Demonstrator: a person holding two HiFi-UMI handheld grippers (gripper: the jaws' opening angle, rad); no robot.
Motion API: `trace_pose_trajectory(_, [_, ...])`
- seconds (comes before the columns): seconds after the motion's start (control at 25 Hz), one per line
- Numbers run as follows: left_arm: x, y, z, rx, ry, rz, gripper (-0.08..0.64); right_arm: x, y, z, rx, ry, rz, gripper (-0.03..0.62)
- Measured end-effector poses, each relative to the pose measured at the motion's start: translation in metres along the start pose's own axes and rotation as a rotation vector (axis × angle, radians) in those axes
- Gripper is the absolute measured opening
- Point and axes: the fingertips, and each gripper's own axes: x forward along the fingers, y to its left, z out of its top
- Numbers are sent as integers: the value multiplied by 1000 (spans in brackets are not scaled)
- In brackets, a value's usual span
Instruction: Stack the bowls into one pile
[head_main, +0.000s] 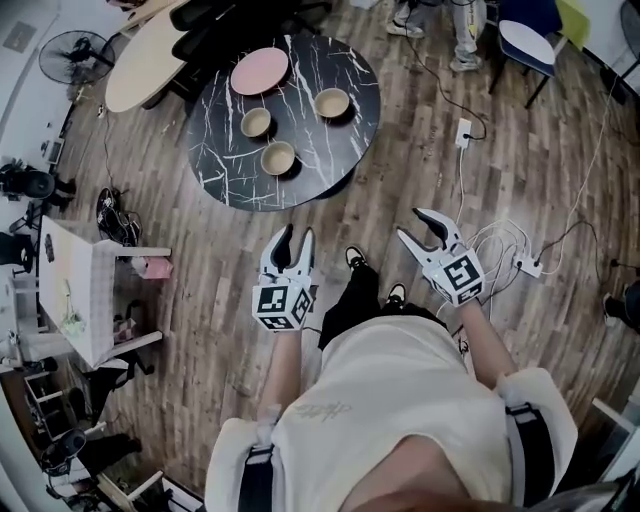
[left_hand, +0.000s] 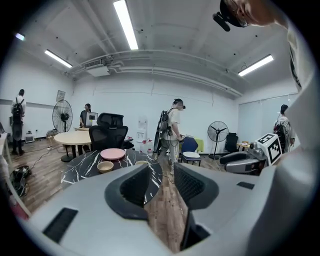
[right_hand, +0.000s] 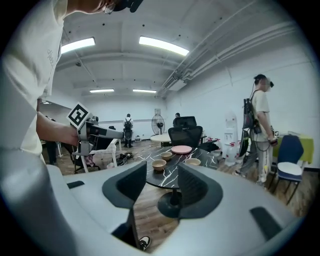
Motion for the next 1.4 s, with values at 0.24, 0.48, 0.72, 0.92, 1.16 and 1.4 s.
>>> trace_pose_trajectory(0.24, [41, 34, 21, -7, -37, 1, 170, 38, -28, 9, 28, 37, -10, 193])
trace_pose_trajectory(0.48, [71, 94, 28, -22, -32, 20, 170, 111, -50, 47, -13, 31, -1, 193])
trace_pose_trajectory(0.72, [110, 134, 34, -44, -19, -20, 170, 162, -67, 69, -36, 26, -15, 193])
trace_pose_trajectory(0.92, [128, 153, 51, -5, -42, -32, 170, 187, -68, 71, -24, 62, -15, 193])
trace_pose_trajectory(1.16, [136, 168, 34, -35, 3, -11, 170, 208, -74, 66, -12, 92, 5, 193])
trace_pose_trajectory(1.4, [157, 180, 37, -44, 29, 36, 170, 232, -106, 61, -6, 117, 44, 193])
